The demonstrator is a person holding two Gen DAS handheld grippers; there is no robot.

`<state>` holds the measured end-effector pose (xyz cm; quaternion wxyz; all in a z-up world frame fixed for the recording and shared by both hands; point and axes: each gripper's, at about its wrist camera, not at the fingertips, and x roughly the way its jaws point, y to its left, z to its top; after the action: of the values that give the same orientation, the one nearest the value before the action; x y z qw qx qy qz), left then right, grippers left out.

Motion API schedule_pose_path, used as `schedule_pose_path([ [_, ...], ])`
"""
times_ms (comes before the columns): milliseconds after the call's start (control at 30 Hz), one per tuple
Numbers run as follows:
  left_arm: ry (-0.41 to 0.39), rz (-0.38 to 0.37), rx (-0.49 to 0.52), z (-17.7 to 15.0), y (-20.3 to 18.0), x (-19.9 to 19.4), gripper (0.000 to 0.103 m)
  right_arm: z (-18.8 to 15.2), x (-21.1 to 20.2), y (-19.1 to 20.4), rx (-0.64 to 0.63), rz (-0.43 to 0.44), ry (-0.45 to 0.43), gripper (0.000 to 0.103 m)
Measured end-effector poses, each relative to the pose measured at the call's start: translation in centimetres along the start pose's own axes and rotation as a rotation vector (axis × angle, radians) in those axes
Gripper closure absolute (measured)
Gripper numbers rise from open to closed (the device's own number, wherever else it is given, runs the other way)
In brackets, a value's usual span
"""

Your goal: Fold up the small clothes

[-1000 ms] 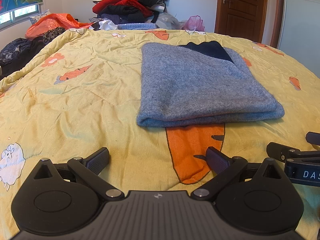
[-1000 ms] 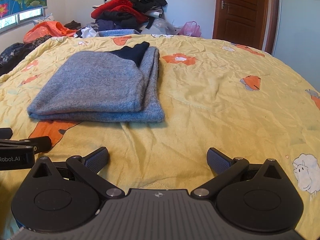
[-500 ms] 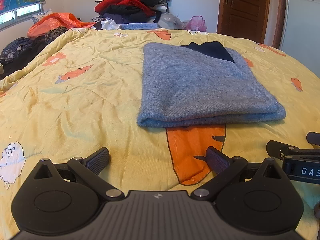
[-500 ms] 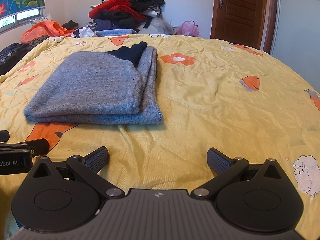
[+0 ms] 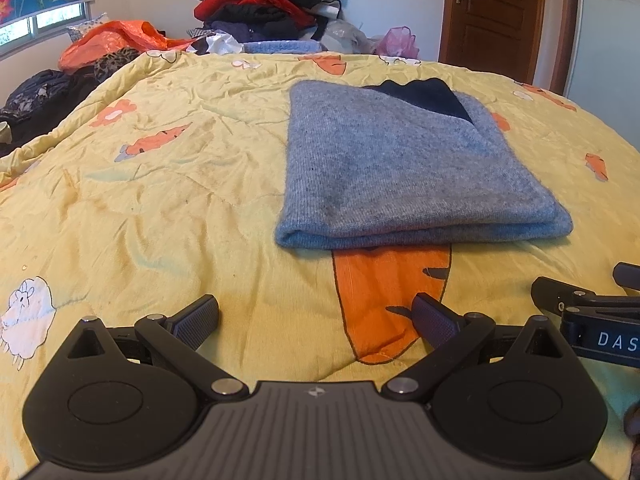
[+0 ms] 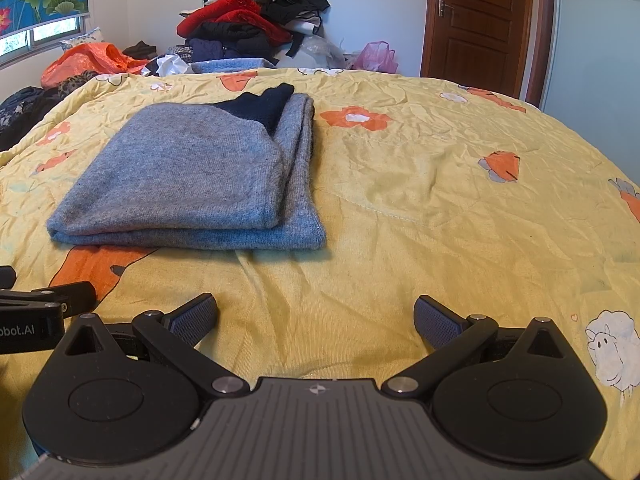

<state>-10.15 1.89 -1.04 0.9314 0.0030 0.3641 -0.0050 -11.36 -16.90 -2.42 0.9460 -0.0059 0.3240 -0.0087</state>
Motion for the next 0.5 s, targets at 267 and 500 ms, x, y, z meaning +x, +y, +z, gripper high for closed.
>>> schedule_pose_path([
  [267,-0.023,0.015,-0.013,-0.28,-0.15,-0.08,0.0,0.17,0.2,0.14,0.002,-0.007,0.004,0.0],
  [500,-0.028,0.013,-0.01,-0.44,-0.14,-0.22,0.0,0.18,0.21,0.14,0.002,-0.007,0.004,0.0],
])
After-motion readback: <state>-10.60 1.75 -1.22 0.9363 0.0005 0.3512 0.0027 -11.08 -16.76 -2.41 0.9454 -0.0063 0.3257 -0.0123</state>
